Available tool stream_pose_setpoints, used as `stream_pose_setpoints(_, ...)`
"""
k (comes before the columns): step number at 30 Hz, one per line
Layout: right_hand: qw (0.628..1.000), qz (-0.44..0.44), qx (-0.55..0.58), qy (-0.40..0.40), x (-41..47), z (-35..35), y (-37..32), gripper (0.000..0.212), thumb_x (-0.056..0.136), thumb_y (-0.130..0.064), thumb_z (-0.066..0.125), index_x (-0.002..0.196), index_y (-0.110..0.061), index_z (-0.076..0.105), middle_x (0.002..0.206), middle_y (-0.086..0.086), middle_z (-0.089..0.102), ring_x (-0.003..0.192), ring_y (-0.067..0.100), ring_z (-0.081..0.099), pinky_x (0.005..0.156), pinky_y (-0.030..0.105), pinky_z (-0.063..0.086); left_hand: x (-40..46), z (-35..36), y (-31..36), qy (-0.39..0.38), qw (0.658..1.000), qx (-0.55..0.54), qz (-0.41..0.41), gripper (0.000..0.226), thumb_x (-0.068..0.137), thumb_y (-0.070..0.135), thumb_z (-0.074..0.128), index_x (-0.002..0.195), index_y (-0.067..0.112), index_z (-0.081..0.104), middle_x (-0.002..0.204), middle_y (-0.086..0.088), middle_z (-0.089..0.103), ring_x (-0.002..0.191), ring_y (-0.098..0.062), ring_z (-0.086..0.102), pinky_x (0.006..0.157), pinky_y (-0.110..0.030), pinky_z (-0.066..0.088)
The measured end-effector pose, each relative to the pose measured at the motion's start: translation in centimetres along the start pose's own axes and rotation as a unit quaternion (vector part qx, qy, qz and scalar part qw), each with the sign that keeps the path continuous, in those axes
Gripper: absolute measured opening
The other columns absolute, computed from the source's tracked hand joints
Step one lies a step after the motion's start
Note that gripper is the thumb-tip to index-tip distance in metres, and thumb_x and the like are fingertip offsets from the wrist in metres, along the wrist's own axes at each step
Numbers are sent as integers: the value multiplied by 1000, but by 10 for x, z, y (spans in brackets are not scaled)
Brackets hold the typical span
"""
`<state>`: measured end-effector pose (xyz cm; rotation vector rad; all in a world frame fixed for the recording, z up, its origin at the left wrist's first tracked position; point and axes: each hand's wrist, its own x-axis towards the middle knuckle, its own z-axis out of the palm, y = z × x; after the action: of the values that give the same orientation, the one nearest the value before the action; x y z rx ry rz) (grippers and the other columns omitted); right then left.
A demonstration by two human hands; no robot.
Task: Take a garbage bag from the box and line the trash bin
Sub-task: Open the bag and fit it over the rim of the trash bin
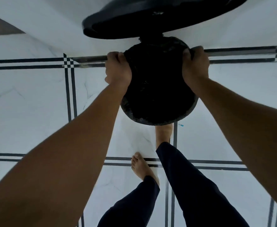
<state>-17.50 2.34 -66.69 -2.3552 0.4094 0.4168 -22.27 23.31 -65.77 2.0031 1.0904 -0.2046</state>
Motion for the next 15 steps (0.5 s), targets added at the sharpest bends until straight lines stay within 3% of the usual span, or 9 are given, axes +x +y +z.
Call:
stream_pose_setpoints(2,1000,23,-8,4,13,4,0,46,104,-46,37,119,-6,55,123,14,60,118,33,54,93,41,43,12,2,-4,-51,996,-58,-32,41,109,38,33,128,13,58,113,1,61,110,-23,60,98,-36,45)
stream_pose_setpoints(6,998,41,-49,11,21,11,0,55,106,-50,27,126,-8,55,127,13,61,121,33,55,93,39,40,27,6,-2,-69,992,-80,-68,51,107,49,31,113,11,64,86,4,60,76,-12,57,78,-29,46)
stream_pose_setpoints(9,995,44,-81,-21,24,7,-4,49,108,-37,20,136,-11,51,133,13,58,126,33,51,97,39,39,30,4,7,-101,986,-81,-108,54,105,52,34,128,12,62,96,0,66,87,-14,63,83,-31,49)
stream_pose_setpoints(11,993,44,-106,8,27,3,-9,44,107,-32,23,130,-10,54,132,14,58,125,34,51,99,42,39,34,5,10,-69,992,-56,-85,48,106,44,38,126,8,62,102,-8,68,93,-23,66,80,-33,49)
stream_pose_setpoints(13,983,-31,-154,91,23,3,-14,38,104,-30,28,121,-9,56,122,12,60,116,33,55,93,44,41,37,6,15,4,1000,2,-16,38,106,28,38,121,4,64,114,-14,69,107,-29,66,82,-32,48)
stream_pose_setpoints(15,973,-134,-164,95,16,6,-19,36,102,-29,32,118,-9,57,115,13,62,108,33,56,87,44,42,33,9,25,35,999,26,8,33,105,12,36,119,4,64,123,-15,66,115,-29,64,88,-32,48)
